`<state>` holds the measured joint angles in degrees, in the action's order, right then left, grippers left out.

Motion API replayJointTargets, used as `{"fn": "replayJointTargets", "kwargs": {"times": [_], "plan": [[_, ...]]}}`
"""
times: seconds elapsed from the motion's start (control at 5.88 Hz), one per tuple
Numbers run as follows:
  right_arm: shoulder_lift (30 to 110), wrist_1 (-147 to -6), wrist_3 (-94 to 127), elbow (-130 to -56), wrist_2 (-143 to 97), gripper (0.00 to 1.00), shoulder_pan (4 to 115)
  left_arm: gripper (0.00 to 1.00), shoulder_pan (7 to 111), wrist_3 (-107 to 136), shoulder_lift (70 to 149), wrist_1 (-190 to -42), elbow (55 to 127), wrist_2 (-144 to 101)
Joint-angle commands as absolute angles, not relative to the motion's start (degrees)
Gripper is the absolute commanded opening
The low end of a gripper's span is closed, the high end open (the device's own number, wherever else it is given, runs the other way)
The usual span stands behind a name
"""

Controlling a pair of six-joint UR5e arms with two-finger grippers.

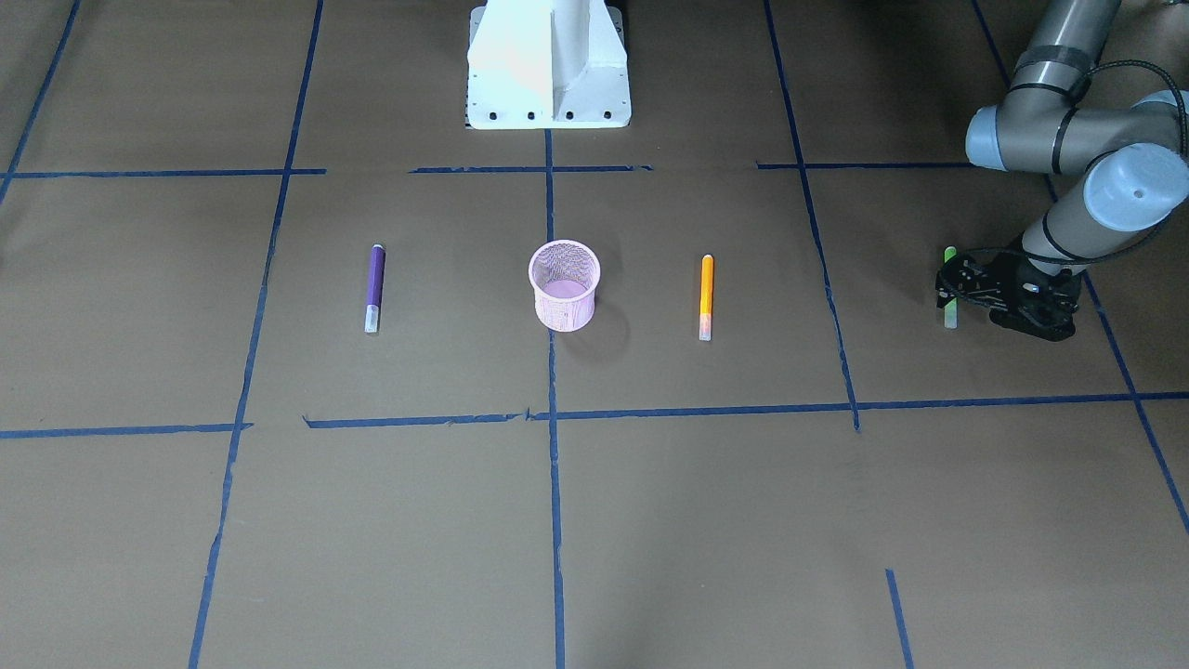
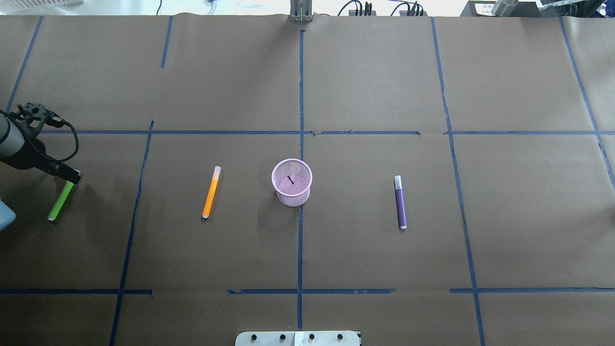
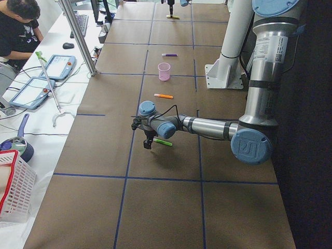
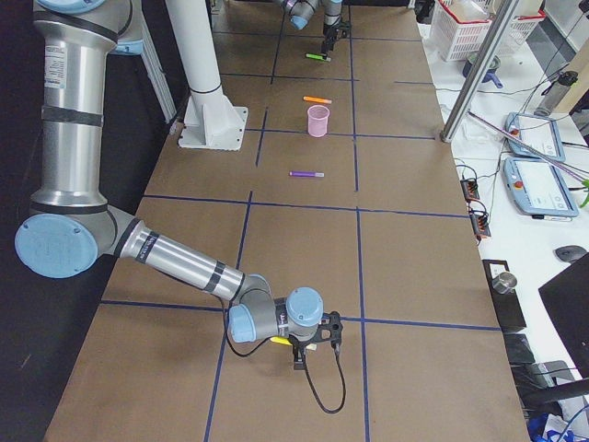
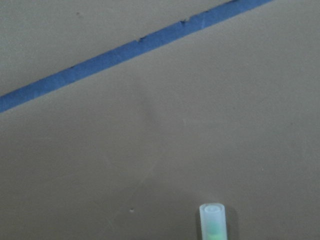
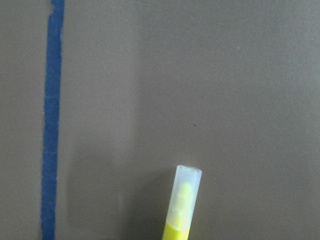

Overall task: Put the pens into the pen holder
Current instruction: 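Close the left gripper on the green highlighter and lift it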

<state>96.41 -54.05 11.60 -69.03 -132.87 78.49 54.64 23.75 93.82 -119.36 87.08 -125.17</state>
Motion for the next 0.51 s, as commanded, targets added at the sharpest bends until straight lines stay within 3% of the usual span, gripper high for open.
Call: {"fn": "replayJointTargets", "kwargs": {"times": [0.0, 0.34], "plan": [[96.42, -54.05, 11.6, -68.99, -132.89, 1.0, 78.49, 1.0, 54.32, 24.61, 93.69, -120.85, 86.84, -125.07], [96.42, -54.05, 11.6, -69.08, -132.89, 1.0, 78.49, 0.97, 54.05, 24.61, 93.69, -120.85, 86.84, -125.07]]}}
